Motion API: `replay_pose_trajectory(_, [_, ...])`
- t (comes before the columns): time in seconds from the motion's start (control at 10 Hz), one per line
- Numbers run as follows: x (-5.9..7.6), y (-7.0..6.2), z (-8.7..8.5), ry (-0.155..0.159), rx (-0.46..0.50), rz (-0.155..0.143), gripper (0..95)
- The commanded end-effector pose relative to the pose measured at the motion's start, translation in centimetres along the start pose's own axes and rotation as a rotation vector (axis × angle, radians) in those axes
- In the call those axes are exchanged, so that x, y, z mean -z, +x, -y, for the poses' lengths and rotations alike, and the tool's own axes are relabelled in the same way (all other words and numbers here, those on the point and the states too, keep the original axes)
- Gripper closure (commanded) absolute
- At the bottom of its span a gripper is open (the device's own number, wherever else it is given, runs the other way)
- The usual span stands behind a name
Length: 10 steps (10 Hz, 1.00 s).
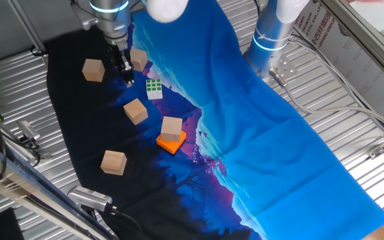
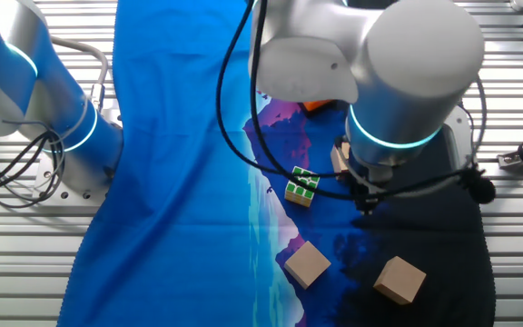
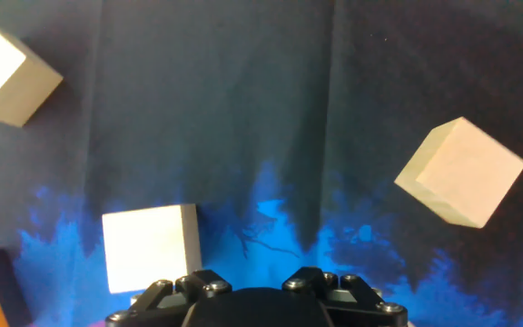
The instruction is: Stack the blocks in a vertical line of five
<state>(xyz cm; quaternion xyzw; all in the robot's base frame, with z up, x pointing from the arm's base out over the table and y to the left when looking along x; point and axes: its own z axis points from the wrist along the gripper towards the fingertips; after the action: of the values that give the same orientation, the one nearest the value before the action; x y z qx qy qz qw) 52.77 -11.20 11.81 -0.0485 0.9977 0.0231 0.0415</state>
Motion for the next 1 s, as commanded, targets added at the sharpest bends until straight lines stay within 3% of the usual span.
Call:
replay_pose_trajectory(0.1, [0.75,0.56,0.54,0.008,0.04,0.004,38.0])
replay_pose_trajectory(0.9, [0.79,0.58,0.57,0.021,0.027,0.005,38.0])
replay_pose_trajectory(1.0, [0.79,0.58,0.57,0.032,0.07,0.015,38.0])
